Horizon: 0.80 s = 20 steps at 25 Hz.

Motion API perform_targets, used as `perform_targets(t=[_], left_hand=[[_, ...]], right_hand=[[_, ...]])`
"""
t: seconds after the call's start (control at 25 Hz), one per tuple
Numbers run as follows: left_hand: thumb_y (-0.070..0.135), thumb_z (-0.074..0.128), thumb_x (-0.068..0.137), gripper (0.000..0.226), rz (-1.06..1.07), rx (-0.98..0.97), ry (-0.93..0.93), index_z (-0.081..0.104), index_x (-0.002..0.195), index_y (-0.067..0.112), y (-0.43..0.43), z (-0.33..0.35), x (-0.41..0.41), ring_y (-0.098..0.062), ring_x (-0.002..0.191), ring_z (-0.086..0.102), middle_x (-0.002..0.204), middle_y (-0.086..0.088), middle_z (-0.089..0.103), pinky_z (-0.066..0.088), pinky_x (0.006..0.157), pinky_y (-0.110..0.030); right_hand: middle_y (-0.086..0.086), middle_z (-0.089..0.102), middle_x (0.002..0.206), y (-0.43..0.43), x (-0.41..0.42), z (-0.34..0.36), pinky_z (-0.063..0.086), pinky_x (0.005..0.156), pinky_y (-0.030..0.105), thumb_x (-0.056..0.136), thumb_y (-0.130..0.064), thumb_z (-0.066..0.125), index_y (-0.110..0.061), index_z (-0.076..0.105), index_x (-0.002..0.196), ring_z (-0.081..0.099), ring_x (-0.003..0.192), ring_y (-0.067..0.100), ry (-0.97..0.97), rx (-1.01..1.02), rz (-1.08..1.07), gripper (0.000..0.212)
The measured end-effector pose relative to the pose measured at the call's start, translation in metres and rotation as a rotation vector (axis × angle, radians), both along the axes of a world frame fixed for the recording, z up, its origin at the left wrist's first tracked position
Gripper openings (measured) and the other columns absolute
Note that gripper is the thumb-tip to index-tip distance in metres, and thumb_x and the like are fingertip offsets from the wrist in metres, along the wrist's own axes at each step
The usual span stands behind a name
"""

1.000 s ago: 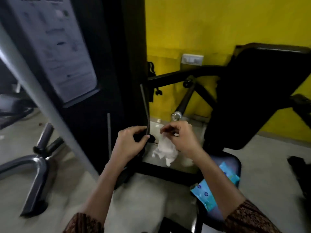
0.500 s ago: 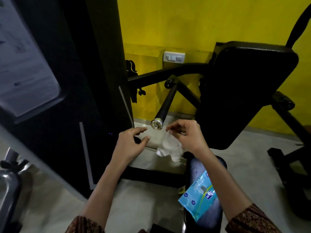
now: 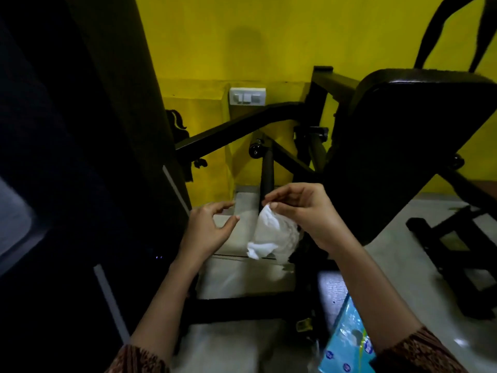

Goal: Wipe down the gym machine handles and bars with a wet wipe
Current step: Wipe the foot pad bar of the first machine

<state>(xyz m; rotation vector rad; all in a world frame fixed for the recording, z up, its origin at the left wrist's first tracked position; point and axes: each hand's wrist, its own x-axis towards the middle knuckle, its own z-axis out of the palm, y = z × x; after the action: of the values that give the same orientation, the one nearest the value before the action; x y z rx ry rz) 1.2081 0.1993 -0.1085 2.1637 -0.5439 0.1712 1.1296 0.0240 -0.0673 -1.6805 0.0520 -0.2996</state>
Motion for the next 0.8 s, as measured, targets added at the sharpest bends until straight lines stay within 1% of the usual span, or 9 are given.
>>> perform_targets(t=[0.08, 0.16, 0.24, 0.32, 0.4, 0.52, 0.68, 0.72, 0.8], left_hand=[[0.020, 0.072, 0.079, 0.030, -0.073, 0.026, 0.009, 0.069, 0.109, 0.013, -0.001, 0.003, 0.037, -0.015, 0.100, 0.062, 0.106, -0.006, 0.069, 0.039, 0.074, -0.018], [0.021, 0.072, 0.080, 0.030, -0.149, 0.056, 0.004, 0.069, 0.109, 0.014, -0.002, 0.007, 0.070, -0.015, 0.100, 0.061, 0.107, -0.004, 0.069, 0.038, 0.074, -0.017], [0.020, 0.072, 0.080, 0.029, -0.229, 0.071, -0.019, 0.069, 0.108, 0.014, -0.005, 0.009, 0.098, -0.016, 0.100, 0.061, 0.106, -0.004, 0.069, 0.037, 0.075, -0.015], [0.020, 0.072, 0.080, 0.030, -0.264, 0.080, -0.056, 0.069, 0.108, 0.014, -0.007, 0.009, 0.119, -0.018, 0.101, 0.062, 0.107, -0.006, 0.069, 0.038, 0.076, -0.017], [0.020, 0.072, 0.080, 0.030, -0.295, 0.064, -0.053, 0.069, 0.109, 0.014, -0.011, 0.008, 0.136, -0.018, 0.102, 0.062, 0.108, -0.006, 0.069, 0.040, 0.078, -0.019], [0.019, 0.071, 0.080, 0.030, -0.342, 0.058, -0.058, 0.069, 0.109, 0.013, -0.026, 0.008, 0.159, -0.018, 0.104, 0.061, 0.109, -0.006, 0.068, 0.038, 0.079, -0.017], [0.019, 0.071, 0.081, 0.030, -0.374, 0.069, -0.069, 0.069, 0.110, 0.012, -0.051, 0.005, 0.193, -0.018, 0.105, 0.061, 0.109, -0.007, 0.068, 0.037, 0.080, -0.016], [0.018, 0.071, 0.080, 0.030, -0.379, 0.077, -0.080, 0.069, 0.109, 0.012, -0.058, 0.003, 0.204, -0.018, 0.105, 0.061, 0.109, -0.007, 0.068, 0.037, 0.080, -0.015], [0.018, 0.072, 0.080, 0.029, -0.377, 0.082, -0.099, 0.069, 0.108, 0.011, -0.070, -0.001, 0.225, -0.018, 0.105, 0.061, 0.110, -0.006, 0.068, 0.038, 0.082, -0.016]], right_hand=[[0.000, 0.072, 0.073, 0.009, 0.021, 0.003, 0.052, 0.069, 0.018, 0.079, 0.010, 0.063, -0.009, 0.069, 0.079, 0.068, 0.074, 0.009, 0.008, 0.035, -0.077, 0.020], [0.000, 0.071, 0.072, 0.018, 0.040, 0.005, 0.052, 0.068, 0.017, 0.079, 0.011, 0.063, -0.007, 0.069, 0.081, 0.067, 0.073, 0.008, 0.009, 0.063, -0.141, 0.019], [0.006, 0.071, 0.077, 0.024, 0.056, 0.005, 0.053, 0.071, 0.019, 0.079, 0.011, 0.062, -0.005, 0.069, 0.083, 0.067, 0.076, 0.011, -0.010, 0.100, -0.224, 0.017], [0.012, 0.070, 0.081, 0.028, 0.067, 0.005, 0.053, 0.073, 0.020, 0.079, 0.011, 0.062, -0.002, 0.068, 0.085, 0.067, 0.077, 0.013, -0.004, 0.113, -0.271, 0.015], [0.011, 0.069, 0.080, 0.027, 0.079, 0.003, 0.053, 0.071, 0.018, 0.078, 0.013, 0.062, 0.003, 0.067, 0.086, 0.066, 0.073, 0.009, 0.011, 0.109, -0.302, 0.013], [0.003, 0.071, 0.075, 0.013, 0.099, 0.003, 0.053, 0.070, 0.016, 0.077, 0.013, 0.063, 0.002, 0.068, 0.085, 0.067, 0.072, 0.007, 0.015, 0.076, -0.331, 0.014], [0.004, 0.072, 0.076, -0.019, 0.133, 0.000, 0.053, 0.074, 0.019, 0.075, 0.011, 0.066, -0.004, 0.069, 0.082, 0.067, 0.077, 0.012, 0.006, 0.033, -0.331, 0.017], [0.003, 0.072, 0.076, -0.026, 0.144, -0.003, 0.053, 0.074, 0.018, 0.075, 0.011, 0.066, -0.004, 0.069, 0.083, 0.067, 0.078, 0.011, 0.013, 0.019, -0.329, 0.017], [-0.004, 0.072, 0.072, -0.041, 0.166, -0.007, 0.053, 0.073, 0.015, 0.075, 0.011, 0.066, -0.007, 0.069, 0.083, 0.068, 0.077, 0.005, 0.040, -0.020, -0.301, 0.020]])
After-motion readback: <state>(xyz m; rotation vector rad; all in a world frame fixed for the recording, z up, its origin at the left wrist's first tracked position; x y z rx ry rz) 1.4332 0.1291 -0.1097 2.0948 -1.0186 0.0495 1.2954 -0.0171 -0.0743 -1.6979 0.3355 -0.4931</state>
